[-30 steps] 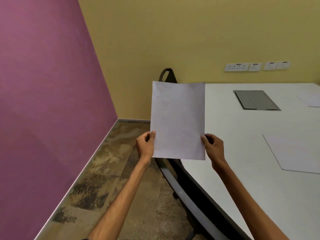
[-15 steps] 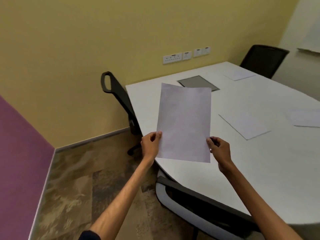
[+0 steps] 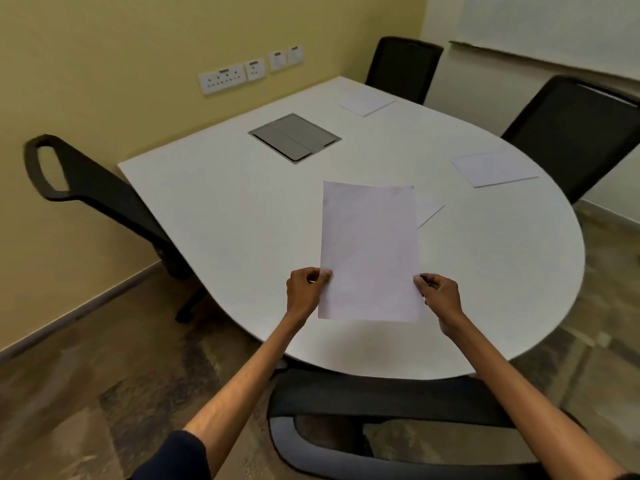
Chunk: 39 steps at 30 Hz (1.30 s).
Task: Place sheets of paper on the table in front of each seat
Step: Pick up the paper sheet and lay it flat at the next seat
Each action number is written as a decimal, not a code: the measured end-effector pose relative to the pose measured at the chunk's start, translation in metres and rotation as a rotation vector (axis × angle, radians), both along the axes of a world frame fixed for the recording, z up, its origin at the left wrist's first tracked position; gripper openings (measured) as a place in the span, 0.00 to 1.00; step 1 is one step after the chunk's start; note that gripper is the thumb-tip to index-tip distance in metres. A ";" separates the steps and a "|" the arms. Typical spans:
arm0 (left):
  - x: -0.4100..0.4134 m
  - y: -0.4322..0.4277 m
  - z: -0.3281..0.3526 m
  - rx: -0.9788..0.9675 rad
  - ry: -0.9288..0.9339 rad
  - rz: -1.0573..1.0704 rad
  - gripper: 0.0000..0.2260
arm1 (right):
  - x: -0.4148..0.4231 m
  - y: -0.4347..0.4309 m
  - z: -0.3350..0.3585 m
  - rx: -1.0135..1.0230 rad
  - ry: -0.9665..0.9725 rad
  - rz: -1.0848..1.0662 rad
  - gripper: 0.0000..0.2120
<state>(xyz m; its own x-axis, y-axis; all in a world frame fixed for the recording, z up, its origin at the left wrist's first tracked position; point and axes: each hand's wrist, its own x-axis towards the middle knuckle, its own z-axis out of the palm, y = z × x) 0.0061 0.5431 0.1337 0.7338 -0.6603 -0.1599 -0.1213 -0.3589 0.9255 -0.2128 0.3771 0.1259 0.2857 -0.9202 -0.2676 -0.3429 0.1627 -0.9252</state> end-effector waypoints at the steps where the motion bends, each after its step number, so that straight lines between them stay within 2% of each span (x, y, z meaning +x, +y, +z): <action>1: 0.001 -0.005 -0.008 0.023 0.002 -0.019 0.12 | -0.001 -0.006 -0.008 0.021 0.022 0.005 0.11; 5: 0.004 -0.019 -0.039 0.126 -0.015 -0.052 0.13 | -0.004 -0.022 -0.039 0.118 0.103 0.059 0.12; 7: 0.005 -0.023 -0.052 0.176 -0.013 -0.059 0.16 | -0.006 -0.024 -0.052 0.181 0.151 0.095 0.10; 12: 0.009 -0.033 -0.072 0.303 0.004 -0.126 0.23 | -0.013 -0.035 -0.082 0.277 0.238 0.169 0.12; 20: 0.005 -0.051 -0.116 0.441 0.049 -0.200 0.20 | -0.024 -0.047 -0.131 0.344 0.342 0.142 0.14; 24: 0.001 -0.058 -0.139 0.500 0.048 -0.246 0.19 | -0.028 -0.053 -0.146 0.329 0.385 0.116 0.14; 29: -0.002 -0.062 -0.155 0.524 0.027 -0.239 0.22 | -0.029 -0.055 -0.153 0.251 0.458 0.160 0.12; 39: 0.002 -0.067 -0.166 0.524 -0.068 -0.232 0.15 | -0.023 -0.064 -0.158 0.068 0.614 0.272 0.11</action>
